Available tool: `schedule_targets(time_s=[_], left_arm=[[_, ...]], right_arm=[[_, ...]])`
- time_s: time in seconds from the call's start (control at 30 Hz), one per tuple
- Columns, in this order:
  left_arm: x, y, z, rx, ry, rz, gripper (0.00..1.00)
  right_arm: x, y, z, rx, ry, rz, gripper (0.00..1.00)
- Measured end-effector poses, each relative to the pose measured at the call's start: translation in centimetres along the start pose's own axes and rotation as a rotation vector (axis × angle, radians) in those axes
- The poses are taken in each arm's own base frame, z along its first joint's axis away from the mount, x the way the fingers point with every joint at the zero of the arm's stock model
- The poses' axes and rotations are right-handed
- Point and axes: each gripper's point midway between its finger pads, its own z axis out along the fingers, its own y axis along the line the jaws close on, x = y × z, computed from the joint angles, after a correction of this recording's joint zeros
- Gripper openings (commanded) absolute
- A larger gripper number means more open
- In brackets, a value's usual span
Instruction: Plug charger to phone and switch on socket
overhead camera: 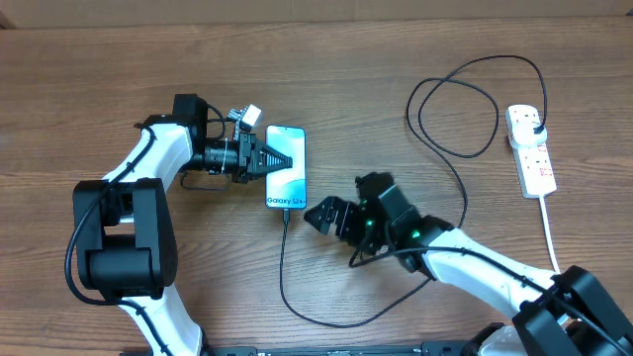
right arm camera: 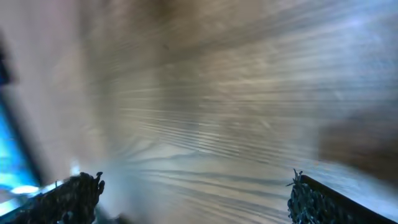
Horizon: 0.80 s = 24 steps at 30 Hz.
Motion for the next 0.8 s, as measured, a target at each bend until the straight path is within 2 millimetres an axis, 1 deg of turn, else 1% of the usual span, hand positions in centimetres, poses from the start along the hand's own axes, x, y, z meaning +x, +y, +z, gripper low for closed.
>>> schedule_targets(time_s=[0.07, 0.13, 0.2, 0.27, 0.33, 0.43, 0.6, 0.7, 0.8], left_arm=[[0.0, 0.1, 0.0, -0.006, 0.001, -0.001, 0.04], [0.0, 0.2, 0.0, -0.011, 0.001, -0.002, 0.04], [0.0, 0.2, 0.0, -0.013, 0.001, -0.002, 0.04], [0.0, 0.2, 0.0, -0.014, 0.001, -0.003, 0.04], [0.1, 0.2, 0.0, -0.012, 0.002, -0.007, 0.04], [0.3, -0.3, 0.0, 0.015, 0.007, -0.027, 0.04], [0.7, -1.1, 0.1, 0.056, 0.017, -0.065, 0.04], [0.9, -1.4, 0.3, 0.070, 0.024, -0.066, 0.04], [1.1, -1.8, 0.7, 0.084, 0.036, -0.062, 0.04]], right_arm=[[-0.9, 0.4, -0.6, -0.052, 0.016, 0.010, 1.00], [-2.4, 0.8, -1.6, -0.123, 0.023, 0.025, 1.00], [-3.4, 1.2, -2.4, -0.173, 0.019, 0.021, 1.00], [-4.3, 1.5, -3.3, -0.227, 0.023, 0.010, 1.00], [-4.7, 1.6, -3.9, -0.259, 0.038, 0.006, 1.00], [-4.6, 1.8, -4.7, -0.309, 0.071, -0.027, 1.00], [-3.8, 2.6, -5.2, -0.368, 0.115, -0.092, 1.00], [-3.3, 3.8, -5.8, -0.437, 0.143, -0.166, 0.96], [-2.8, 4.6, -6.3, -0.484, 0.165, -0.211, 0.89]])
